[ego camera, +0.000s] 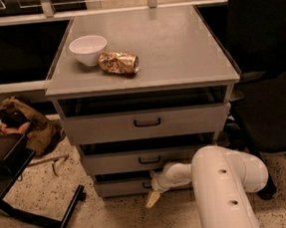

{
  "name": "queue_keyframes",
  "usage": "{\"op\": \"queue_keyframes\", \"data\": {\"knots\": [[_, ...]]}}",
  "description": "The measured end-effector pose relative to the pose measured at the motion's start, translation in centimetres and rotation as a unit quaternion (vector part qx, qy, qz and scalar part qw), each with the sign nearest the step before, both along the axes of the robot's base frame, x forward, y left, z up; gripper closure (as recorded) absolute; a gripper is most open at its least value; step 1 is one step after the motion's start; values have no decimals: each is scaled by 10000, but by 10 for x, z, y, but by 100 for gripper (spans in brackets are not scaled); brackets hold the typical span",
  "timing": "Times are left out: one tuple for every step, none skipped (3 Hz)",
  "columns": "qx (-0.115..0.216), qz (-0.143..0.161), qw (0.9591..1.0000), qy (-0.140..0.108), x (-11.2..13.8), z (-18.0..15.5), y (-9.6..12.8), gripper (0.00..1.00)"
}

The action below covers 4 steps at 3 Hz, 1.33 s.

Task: Open bottom drawer

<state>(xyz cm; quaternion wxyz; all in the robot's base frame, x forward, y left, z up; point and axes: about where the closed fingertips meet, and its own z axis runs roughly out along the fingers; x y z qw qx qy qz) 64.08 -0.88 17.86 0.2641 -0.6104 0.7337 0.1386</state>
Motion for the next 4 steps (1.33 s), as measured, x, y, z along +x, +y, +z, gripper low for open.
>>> {"op": "queue_keyframes", "data": {"knots": [[-322,-82,9989,325,-11,-10,-16,0],[-403,-136,9963,750,-38,-4,-32,0],[-403,-136,9963,750,-38,-4,-32,0],[-335,-154,9950,931,-44,-9,-28,0]]}}
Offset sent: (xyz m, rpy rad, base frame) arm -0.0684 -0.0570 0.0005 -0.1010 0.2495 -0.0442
